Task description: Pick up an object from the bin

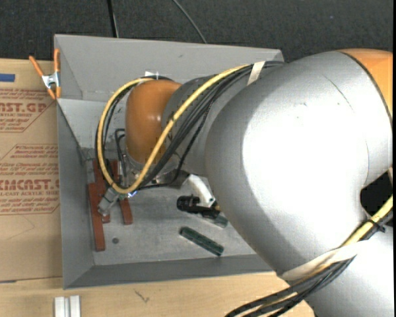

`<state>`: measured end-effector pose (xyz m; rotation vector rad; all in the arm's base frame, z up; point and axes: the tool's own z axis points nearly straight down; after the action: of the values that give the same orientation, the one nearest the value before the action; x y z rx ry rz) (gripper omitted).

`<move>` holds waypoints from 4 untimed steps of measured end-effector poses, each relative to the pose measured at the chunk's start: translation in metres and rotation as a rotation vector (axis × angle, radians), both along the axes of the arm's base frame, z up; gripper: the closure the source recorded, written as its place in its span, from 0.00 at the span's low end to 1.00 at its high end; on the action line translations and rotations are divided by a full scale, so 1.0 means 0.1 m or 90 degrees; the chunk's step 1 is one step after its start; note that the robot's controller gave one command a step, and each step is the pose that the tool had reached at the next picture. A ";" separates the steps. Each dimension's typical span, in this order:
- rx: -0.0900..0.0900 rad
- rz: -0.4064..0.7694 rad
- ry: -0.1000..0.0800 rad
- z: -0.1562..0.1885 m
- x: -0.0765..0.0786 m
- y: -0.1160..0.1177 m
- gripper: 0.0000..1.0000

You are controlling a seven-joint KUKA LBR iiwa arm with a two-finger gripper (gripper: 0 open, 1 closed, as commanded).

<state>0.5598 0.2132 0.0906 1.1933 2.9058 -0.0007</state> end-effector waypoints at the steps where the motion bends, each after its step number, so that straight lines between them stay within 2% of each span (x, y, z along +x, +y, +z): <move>1: 0.001 -0.073 0.000 -0.10 0.08 -0.07 0.00; 2: 0.000 -0.216 0.001 -0.14 0.17 -0.07 0.00; 3: 0.001 -0.368 0.000 -0.20 0.14 -0.19 1.00; 4: 0.001 -0.368 0.000 -0.20 0.14 -0.19 1.00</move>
Offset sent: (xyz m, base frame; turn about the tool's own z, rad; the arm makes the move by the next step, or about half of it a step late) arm 0.0251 -0.0087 -0.0158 0.2745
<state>0.5737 0.1939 0.0709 1.9713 2.4462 0.0015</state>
